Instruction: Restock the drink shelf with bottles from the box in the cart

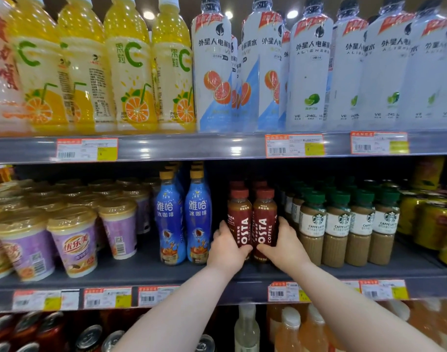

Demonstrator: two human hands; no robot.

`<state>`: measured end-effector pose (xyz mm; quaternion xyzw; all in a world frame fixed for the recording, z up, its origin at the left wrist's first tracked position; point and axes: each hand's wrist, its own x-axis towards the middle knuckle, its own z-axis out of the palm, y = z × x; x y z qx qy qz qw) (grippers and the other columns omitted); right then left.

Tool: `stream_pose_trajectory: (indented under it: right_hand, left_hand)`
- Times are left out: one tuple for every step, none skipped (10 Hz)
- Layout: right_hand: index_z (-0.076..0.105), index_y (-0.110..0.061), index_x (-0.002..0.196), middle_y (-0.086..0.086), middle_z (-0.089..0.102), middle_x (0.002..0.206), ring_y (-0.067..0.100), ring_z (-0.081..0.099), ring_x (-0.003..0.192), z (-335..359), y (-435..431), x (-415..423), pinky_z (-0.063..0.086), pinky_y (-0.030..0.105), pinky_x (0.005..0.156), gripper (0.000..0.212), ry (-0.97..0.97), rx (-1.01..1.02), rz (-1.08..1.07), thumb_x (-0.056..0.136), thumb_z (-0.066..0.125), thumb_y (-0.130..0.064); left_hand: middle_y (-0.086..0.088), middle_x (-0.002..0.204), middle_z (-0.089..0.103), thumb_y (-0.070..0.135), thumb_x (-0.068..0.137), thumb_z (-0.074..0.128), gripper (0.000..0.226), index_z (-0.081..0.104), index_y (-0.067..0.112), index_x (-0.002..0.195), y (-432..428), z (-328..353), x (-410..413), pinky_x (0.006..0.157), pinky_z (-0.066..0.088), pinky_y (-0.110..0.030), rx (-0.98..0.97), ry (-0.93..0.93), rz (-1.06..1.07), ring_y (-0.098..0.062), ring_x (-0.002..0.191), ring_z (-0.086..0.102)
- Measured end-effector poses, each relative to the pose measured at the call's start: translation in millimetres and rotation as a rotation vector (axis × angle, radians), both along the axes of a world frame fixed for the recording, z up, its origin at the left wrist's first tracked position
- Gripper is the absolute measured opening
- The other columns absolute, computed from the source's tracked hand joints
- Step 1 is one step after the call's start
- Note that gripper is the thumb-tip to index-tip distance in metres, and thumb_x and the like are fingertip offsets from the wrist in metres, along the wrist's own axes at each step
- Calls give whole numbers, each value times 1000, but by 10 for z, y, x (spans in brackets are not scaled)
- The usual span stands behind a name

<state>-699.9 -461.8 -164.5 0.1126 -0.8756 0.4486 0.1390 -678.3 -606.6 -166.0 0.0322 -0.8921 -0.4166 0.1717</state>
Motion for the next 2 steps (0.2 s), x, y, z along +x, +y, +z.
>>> stream_pose_trajectory:
  right_hand:
    - [26, -24, 143, -2, 39, 135, 18, 46, 119, -69, 109, 376, 43, 30, 91, 72, 96, 149, -93, 83, 66, -30]
    - [29, -27, 141, -8, 35, 137, 10, 39, 125, -465, 233, 955, 32, 25, 103, 61, 234, 427, -149, 87, 57, -32]
  left_hand:
    - [-8, 131, 45, 37, 80, 68, 71, 33, 17, 137, -31, 35, 131, 98, 43, -43, -50, 19, -15, -27, 118, 49]
    - [-2, 135, 39, 48, 82, 60, 68, 31, 23, 139, -94, 64, 361, 96, 43, -38, -187, 6, -26, -23, 120, 46]
